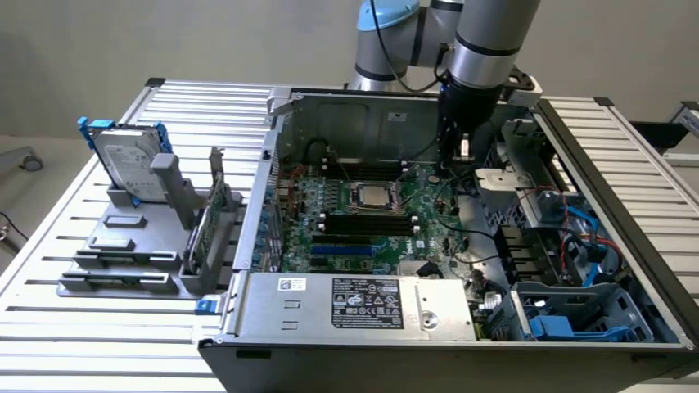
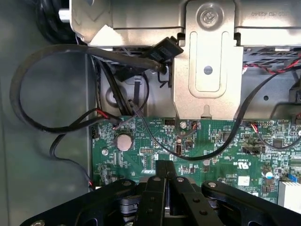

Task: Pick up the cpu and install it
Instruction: 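Close the cpu cover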

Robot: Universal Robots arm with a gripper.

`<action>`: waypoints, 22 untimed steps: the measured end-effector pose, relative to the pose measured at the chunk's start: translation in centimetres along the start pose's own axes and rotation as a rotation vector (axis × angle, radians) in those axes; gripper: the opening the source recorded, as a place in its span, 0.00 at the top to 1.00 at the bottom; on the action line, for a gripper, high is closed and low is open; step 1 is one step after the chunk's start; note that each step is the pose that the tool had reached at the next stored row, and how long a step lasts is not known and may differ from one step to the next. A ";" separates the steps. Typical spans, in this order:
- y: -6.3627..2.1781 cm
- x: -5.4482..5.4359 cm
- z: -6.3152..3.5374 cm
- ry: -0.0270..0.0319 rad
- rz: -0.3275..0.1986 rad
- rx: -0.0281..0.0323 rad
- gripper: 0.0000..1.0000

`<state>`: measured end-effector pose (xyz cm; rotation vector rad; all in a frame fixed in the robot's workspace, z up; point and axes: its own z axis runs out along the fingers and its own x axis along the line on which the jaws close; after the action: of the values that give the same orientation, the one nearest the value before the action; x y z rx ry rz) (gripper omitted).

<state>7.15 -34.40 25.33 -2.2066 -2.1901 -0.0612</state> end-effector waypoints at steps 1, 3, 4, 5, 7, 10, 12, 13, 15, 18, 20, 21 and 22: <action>0.00 0.0 0.18 0.0000 0.000 0.0000 0.89; 0.00 0.0 0.55 0.0001 0.000 0.0000 0.89; 0.00 0.0 0.72 0.0000 0.000 0.0001 0.89; -0.02 -0.1 0.90 0.0001 0.000 0.0004 0.89; -0.16 -0.1 1.19 0.0001 0.000 0.0051 0.89; -0.25 -0.2 1.23 -0.0009 0.002 0.0491 0.89; -0.25 -0.2 1.24 -0.0014 0.004 0.0851 0.89; -0.25 -0.2 1.24 -0.0020 0.005 0.1030 0.89; -0.25 -0.2 1.26 -0.0035 0.007 0.1369 0.89; -0.28 -0.2 1.27 -0.0049 0.010 0.1912 0.89; -0.32 -0.3 1.27 -0.0054 0.012 0.2271 0.89; -0.35 -0.3 1.28 -0.0056 0.013 0.2450 0.89; -0.39 -0.3 1.29 -0.0059 0.014 0.2627 0.89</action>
<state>6.76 -34.64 24.02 -2.0790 -2.0492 0.2206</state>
